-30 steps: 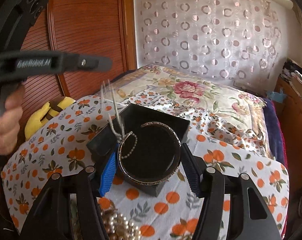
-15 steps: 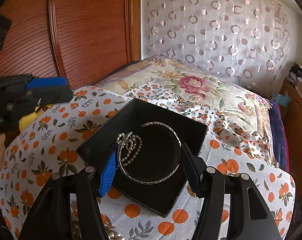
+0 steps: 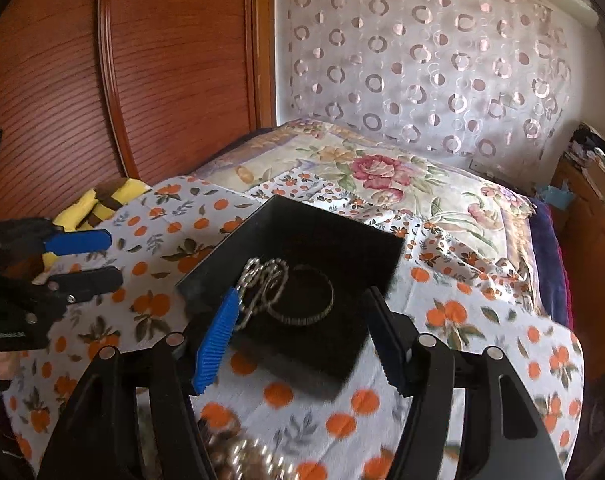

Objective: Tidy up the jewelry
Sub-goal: 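Lower the silver bangle into the black box and open the right gripper, then grasp the brown bead bracelet with the right gripper and lift it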

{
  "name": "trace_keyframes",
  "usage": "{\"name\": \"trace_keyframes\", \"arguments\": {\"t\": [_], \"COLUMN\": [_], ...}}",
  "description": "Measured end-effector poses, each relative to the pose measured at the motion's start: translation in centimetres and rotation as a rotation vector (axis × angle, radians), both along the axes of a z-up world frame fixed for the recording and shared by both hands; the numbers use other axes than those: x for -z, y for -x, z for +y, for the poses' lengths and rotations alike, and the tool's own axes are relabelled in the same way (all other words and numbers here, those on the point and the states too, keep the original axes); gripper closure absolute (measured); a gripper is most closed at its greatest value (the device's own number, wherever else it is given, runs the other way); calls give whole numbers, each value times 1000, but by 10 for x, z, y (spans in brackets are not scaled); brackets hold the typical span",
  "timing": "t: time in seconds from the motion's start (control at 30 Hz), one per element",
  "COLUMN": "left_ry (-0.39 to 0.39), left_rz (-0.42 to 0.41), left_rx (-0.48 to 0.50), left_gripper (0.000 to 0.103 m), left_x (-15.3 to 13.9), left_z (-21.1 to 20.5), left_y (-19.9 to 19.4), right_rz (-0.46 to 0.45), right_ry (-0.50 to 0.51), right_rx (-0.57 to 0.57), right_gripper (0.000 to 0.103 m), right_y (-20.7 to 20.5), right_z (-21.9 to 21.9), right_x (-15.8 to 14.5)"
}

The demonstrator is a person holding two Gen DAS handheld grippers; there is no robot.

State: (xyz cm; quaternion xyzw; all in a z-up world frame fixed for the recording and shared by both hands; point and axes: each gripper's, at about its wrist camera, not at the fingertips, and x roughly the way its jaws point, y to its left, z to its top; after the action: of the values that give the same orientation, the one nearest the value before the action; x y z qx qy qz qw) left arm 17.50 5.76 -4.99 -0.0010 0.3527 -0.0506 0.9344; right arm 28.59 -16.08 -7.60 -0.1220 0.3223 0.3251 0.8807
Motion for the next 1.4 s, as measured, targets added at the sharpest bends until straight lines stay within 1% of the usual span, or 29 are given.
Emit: {"name": "trace_keyframes", "arguments": {"t": [0.07, 0.13, 0.17, 0.27, 0.4, 0.53, 0.67, 0.73, 0.93, 1.03, 1.3, 1.4], "left_ry": [-10, -17, -13, -5, -12, -10, -4, -4, 0, 0, 12, 15], "left_rz": [0, -3, -4, -6, -11, -20, -22, -19, -1, 9, 20, 23], "left_rx": [10, 19, 24, 33, 37, 38, 30, 25, 20, 25, 31, 34], "left_gripper": [49, 43, 41, 33, 23, 17, 17, 17, 16, 16, 17, 17], "left_x": [2, 4, 5, 7, 9, 9, 12, 13, 20, 24, 32, 34], "left_z": [-6, -12, -14, -20, -28, -32, -33, -34, -35, -37, -38, -40], "left_y": [12, 22, 27, 41, 57, 72, 85, 92, 105, 110, 113, 113], "right_rz": [-3, -1, -1, 7, 29, 50, 64, 81, 124, 122, 123, 121], "right_ry": [-13, -21, -22, -15, 0, 10, 24, 33, 61, 70, 54, 48], "right_rx": [7, 13, 17, 21, 19, 12, -6, -16, -19, -13, -12, -22], "right_gripper": [36, 36, 36, 36, 36, 36, 36, 41, 46, 51, 53, 59], "right_y": [14, 27, 34, 53, 69, 82, 93, 95, 99, 103, 97, 97], "right_z": [-9, -18, -22, -31, -37, -38, -36, -33, -36, -38, -39, -39], "right_x": [-3, -2, -2, 3, 13, 22, 30, 36, 49, 51, 53, 52]}}
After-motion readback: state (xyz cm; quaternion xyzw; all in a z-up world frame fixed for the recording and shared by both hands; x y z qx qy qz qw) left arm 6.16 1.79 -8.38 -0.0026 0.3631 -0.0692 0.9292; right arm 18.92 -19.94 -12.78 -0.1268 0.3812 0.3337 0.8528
